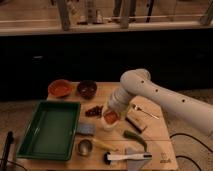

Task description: Place apple in paper cup

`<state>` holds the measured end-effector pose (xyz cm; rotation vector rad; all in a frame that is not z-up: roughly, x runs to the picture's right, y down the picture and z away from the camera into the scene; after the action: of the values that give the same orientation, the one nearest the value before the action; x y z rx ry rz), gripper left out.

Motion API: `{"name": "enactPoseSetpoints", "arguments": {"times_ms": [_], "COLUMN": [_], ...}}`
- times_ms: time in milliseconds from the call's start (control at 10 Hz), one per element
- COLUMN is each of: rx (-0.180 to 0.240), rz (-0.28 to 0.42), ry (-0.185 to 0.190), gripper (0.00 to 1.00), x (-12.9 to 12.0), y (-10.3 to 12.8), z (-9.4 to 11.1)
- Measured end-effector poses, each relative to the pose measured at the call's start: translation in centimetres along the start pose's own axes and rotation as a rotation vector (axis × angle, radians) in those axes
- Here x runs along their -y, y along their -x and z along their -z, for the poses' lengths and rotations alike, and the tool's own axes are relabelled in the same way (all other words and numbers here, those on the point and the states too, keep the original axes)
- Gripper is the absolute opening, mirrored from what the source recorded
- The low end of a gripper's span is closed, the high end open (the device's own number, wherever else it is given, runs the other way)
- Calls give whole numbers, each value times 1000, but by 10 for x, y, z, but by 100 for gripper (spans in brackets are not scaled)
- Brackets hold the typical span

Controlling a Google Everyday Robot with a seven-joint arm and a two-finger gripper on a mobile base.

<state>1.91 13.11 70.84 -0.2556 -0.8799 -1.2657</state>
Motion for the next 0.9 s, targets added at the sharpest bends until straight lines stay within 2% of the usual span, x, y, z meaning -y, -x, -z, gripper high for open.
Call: {"name": "enactPoseSetpoints", "arguments": {"times_ms": [900], "rx": [19], "rz": [-27], "ry": [41], "gripper": [0], "x": [-3], "y": [-13], "z": [-7]}}
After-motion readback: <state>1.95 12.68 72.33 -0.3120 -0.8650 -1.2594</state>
